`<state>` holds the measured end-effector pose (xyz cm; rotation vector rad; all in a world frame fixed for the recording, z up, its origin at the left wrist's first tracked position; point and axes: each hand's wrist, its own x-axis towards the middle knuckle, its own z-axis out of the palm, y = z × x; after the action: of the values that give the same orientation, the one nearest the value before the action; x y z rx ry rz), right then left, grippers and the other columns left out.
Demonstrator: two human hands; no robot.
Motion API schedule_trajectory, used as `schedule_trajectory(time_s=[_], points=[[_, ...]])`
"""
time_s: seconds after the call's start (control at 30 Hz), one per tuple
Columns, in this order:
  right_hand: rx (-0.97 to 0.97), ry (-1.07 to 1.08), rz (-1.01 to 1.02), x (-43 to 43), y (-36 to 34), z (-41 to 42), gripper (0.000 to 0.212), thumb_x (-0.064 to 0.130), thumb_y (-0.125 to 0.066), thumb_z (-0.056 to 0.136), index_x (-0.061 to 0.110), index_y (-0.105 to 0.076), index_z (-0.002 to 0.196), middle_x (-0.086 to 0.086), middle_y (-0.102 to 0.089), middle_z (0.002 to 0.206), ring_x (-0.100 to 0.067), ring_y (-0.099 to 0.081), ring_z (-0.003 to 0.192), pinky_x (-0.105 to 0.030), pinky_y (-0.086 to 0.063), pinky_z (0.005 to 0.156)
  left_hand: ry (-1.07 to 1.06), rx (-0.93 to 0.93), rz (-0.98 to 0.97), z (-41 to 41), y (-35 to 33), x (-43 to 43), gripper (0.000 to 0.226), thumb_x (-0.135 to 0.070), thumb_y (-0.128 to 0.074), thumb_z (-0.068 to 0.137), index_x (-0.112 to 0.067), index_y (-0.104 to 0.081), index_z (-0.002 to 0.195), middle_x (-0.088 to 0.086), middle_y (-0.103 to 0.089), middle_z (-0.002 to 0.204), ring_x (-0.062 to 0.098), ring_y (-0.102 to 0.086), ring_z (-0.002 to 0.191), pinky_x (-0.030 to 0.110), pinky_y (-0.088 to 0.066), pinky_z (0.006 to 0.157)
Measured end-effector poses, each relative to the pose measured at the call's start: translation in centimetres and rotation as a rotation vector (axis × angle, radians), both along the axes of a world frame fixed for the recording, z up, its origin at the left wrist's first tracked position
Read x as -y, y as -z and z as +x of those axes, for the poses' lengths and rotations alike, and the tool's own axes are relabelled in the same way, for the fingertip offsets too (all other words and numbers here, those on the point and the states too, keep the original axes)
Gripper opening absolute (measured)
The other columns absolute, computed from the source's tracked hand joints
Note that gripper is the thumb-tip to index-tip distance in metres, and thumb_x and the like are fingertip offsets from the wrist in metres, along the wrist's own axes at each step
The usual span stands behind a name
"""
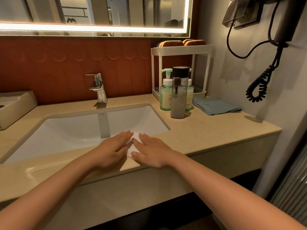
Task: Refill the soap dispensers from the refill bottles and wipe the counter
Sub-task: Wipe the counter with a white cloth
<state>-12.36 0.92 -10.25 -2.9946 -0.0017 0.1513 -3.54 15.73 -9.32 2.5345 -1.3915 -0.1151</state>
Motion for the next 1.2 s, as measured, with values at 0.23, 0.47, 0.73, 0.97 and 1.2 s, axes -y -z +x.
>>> schedule_trajectory(time_s=[0.23,0.47,0.73,0.97,1.2], points=[[-0.046,-0.152,-0.028,-0.8,-0.7,-2.0,0.06,0.044,-0.019,0.1,0.021,0.004,0.15,-0.003,0.008,0.158,-0.015,0.008,0.145,-0.033,-0.001,0.115,0.017,0.033,0.121,-1.0,0.4,-2.3,0.055,-0.046,-0.015,0.097,-0.028,-0.001,0.147,-0.011,0.0,0.156,0.0,0.007,0.139,0.021,0.0,0.111],[-0.074,-0.09,-0.02,2.5,-2.2,-6.2,0.053,0.032,-0.025,0.101,0.015,-0.011,0.149,-0.002,-0.004,0.158,-0.011,-0.002,0.145,-0.026,-0.007,0.114,0.1,0.097,0.223,-3.7,0.8,1.4,0.054,-0.042,-0.012,0.099,-0.027,0.009,0.147,-0.009,0.012,0.156,0.001,0.012,0.14,0.027,0.007,0.113],[-0.065,0.191,-0.01,8.4,-4.2,-9.0,0.03,0.024,-0.035,0.096,0.016,-0.051,0.072,-0.005,-0.053,0.079,-0.027,-0.049,0.081,-0.041,-0.04,0.076,0.145,0.118,0.243,-6.1,0.6,9.4,0.058,-0.044,-0.011,0.099,-0.02,0.004,0.149,-0.002,0.007,0.157,0.011,0.004,0.144,0.037,0.002,0.116],[-0.11,0.485,-0.146,11.4,-4.4,-8.5,0.029,0.037,-0.038,0.096,0.019,-0.047,0.076,-0.006,-0.049,0.09,-0.025,-0.049,0.086,-0.033,-0.038,0.07,0.119,0.059,0.256,-4.9,0.4,15.2,0.058,-0.042,-0.012,0.1,-0.015,0.004,0.149,0.002,0.006,0.158,0.015,0.002,0.145,0.041,0.0,0.115],[-0.081,0.431,-0.223,10.3,-3.9,-7.4,0.035,0.034,-0.034,0.097,0.012,-0.055,0.114,-0.012,-0.056,0.111,-0.025,-0.049,0.087,-0.032,-0.038,0.07,0.053,0.096,0.24,-3.6,0.7,17.7,0.057,-0.042,-0.009,0.1,-0.016,0.004,0.149,0.0,0.008,0.158,0.016,0.007,0.145,0.043,0.005,0.115]])
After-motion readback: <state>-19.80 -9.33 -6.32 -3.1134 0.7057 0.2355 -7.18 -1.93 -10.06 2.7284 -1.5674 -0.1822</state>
